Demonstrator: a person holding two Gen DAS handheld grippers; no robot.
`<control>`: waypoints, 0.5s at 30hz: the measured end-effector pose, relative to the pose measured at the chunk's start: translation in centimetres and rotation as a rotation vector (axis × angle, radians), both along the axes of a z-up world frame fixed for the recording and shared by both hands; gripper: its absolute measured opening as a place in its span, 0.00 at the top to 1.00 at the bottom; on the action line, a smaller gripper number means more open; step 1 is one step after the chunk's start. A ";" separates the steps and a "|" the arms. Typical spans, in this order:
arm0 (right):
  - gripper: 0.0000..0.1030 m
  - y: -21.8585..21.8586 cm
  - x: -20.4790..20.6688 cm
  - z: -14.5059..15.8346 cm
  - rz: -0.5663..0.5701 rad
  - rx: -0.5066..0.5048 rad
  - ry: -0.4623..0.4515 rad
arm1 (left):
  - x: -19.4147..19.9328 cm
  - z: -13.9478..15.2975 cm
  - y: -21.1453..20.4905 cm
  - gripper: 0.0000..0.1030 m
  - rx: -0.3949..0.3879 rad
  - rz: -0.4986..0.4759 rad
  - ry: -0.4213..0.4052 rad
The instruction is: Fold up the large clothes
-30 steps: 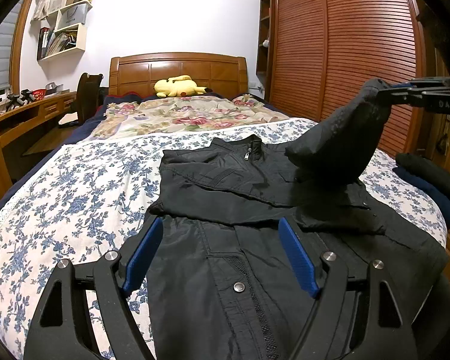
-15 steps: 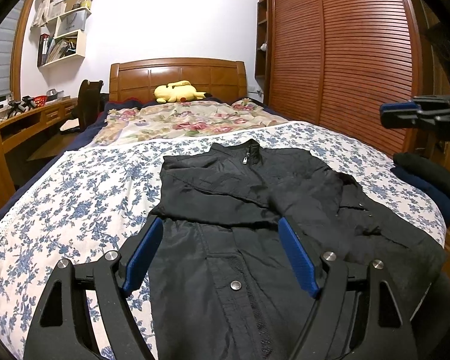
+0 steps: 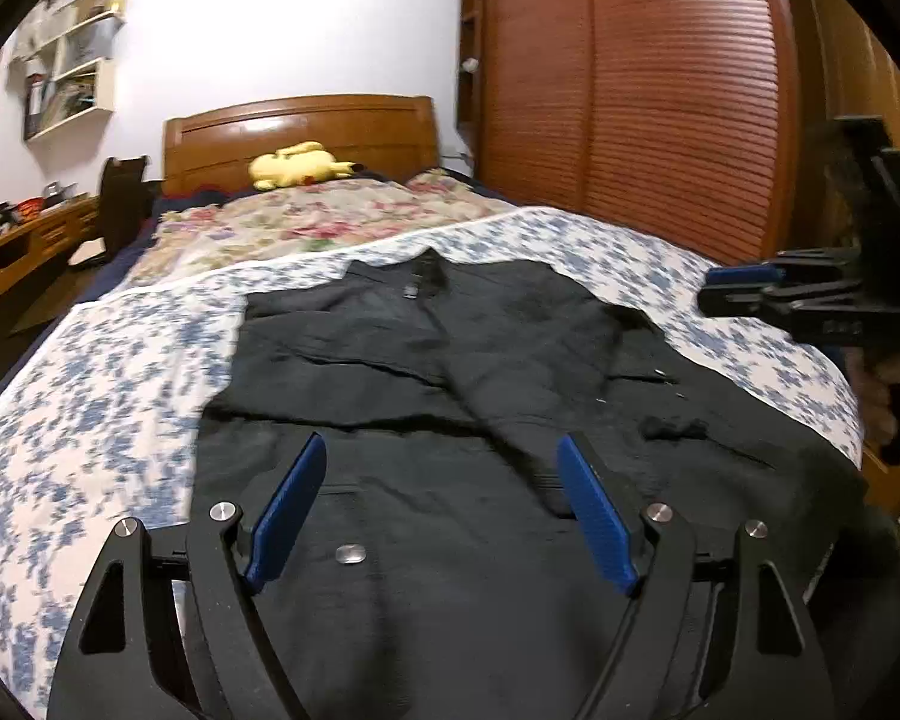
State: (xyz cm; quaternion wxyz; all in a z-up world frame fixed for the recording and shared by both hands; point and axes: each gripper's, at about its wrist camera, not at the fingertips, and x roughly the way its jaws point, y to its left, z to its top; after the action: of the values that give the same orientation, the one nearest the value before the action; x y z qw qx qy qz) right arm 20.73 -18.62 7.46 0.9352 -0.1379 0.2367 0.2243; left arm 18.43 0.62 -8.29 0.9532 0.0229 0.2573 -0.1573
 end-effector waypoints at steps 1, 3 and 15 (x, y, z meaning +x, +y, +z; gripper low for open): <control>0.65 -0.1 0.3 -0.6 -0.009 0.009 0.008 | 0.0 0.0 -0.5 0.22 0.004 -0.008 0.004; 0.62 -0.7 0.8 -1.7 -0.023 0.025 0.032 | 0.3 -0.3 -2.3 0.22 0.011 -0.043 0.022; 0.52 -3.0 2.9 -5.7 -0.070 0.012 0.112 | 1.6 -1.0 -10.4 0.22 0.152 -0.124 0.108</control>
State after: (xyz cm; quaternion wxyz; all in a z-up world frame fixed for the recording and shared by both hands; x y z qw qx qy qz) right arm 23.59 -21.64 1.79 0.9286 -0.1112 0.2920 0.2002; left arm 20.04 -9.74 -9.26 0.9218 0.1024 0.3178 -0.1969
